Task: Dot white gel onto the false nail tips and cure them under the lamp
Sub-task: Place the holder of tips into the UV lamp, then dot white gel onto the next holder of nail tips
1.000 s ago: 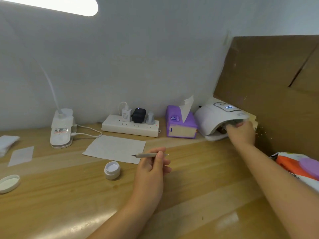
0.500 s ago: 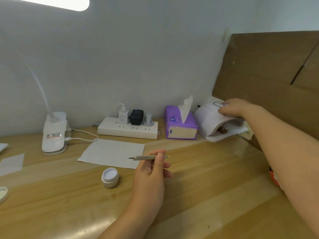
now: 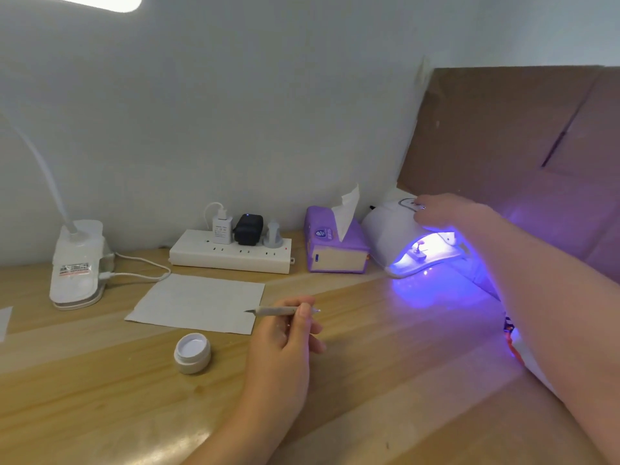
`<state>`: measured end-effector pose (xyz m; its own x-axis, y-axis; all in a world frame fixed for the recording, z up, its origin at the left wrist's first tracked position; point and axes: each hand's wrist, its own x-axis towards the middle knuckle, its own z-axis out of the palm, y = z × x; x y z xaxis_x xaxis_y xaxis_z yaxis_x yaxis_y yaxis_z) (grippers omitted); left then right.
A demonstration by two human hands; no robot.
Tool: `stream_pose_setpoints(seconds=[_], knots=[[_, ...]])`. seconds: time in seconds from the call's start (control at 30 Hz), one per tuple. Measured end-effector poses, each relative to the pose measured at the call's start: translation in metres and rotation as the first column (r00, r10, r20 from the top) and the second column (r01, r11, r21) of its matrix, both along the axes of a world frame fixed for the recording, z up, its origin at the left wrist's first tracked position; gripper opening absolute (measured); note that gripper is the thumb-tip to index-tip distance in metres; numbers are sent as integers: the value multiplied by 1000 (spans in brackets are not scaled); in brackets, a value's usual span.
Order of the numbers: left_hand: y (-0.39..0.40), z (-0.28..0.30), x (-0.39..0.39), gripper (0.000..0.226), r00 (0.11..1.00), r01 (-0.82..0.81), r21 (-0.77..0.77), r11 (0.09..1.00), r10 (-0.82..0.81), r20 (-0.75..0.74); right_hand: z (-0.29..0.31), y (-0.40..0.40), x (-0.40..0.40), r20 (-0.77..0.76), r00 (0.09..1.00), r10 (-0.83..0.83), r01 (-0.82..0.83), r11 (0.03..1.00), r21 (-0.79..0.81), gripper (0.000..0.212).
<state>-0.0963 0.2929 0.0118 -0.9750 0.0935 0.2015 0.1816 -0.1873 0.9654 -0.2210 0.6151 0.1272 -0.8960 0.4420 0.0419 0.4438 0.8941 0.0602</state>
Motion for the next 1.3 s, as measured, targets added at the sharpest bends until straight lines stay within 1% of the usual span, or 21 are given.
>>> stream_pose_setpoints(seconds=[0.1,0.13,0.17,0.23,0.27,0.3,0.37,0.4,0.47,0.53,0.57,0.6,0.67,0.73,0.8,0.9,1.0,1.07,1.2,1.23,1.3], knots=[[1,-1,0,17,1000,1,-60,998,-3,-30,-6,-2,11,-35,999,13,-17,994,-109,54],[1,-2,0,18,999,5,-89,996,-9,-49,-10,-2,17,-56,998,18,-27,988,-152,60],[1,-2,1,18,998,7,-124,992,-15,-67,-13,-3,24,-99,995,3,-25,976,-218,68],[2,-2,1,17,996,12,-176,984,-26,-80,-17,-7,38,-231,970,-77,-11,934,-358,81],[2,-1,1,17,997,17,-191,981,-32,-74,-19,-11,44,-279,955,-104,-15,919,-394,84],[3,0,1,17,998,21,-201,979,-34,-62,-21,-17,51,-308,946,-105,-26,919,-393,85],[3,3,1,17,999,17,-213,977,-26,-39,-26,-38,65,-350,934,-71,-57,938,-341,78],[3,5,2,17,999,11,-217,976,-19,-35,-29,-52,72,-371,927,-44,-92,935,-341,73],[-3,9,7,15,999,6,-210,978,-13,-30,-32,-84,84,-421,907,24,-201,903,-380,63],[-15,13,16,16,1000,13,-161,987,-16,-20,-33,-116,95,-484,868,108,-311,879,-361,46],[-26,17,22,16,1000,16,-127,992,-18,-16,-32,-133,100,-506,852,134,-346,870,-352,43],[-40,21,27,16,1000,11,-97,995,-14,-28,-31,-151,106,-512,846,148,-366,860,-355,44],[-75,32,37,18,995,-25,-68,997,18,-102,-30,-187,113,-499,847,183,-411,821,-397,54],[-117,44,44,18,981,-85,-93,992,67,-180,-28,-223,115,-487,843,229,-466,763,-449,58],[-160,55,48,17,965,-163,-102,981,137,-222,-25,-262,117,-488,827,279,-523,702,-484,51],[-223,65,53,19,943,-277,-75,958,256,-213,-23,-328,120,-515,785,346,-608,593,-528,44],[-278,67,55,19,900,-412,-65,909,394,-186,-30,-400,128,-568,742,357,-671,422,-610,42],[-310,67,56,18,855,-504,-63,861,487,-180,-39,-447,135,-559,715,419,-695,344,-632,38],[-369,73,57,18,733,-672,-120,731,633,-252,-55,-531,147,-490,626,607,-742,268,-615,24],[-386,77,57,18,692,-715,-135,686,666,-280,-58,-548,148,-470,602,645,-749,253,-612,19],[-428,88,55,20,596,-803,-194,564,740,-312,-65,-578,149,-446,583,679,-743,222,-632,12]])
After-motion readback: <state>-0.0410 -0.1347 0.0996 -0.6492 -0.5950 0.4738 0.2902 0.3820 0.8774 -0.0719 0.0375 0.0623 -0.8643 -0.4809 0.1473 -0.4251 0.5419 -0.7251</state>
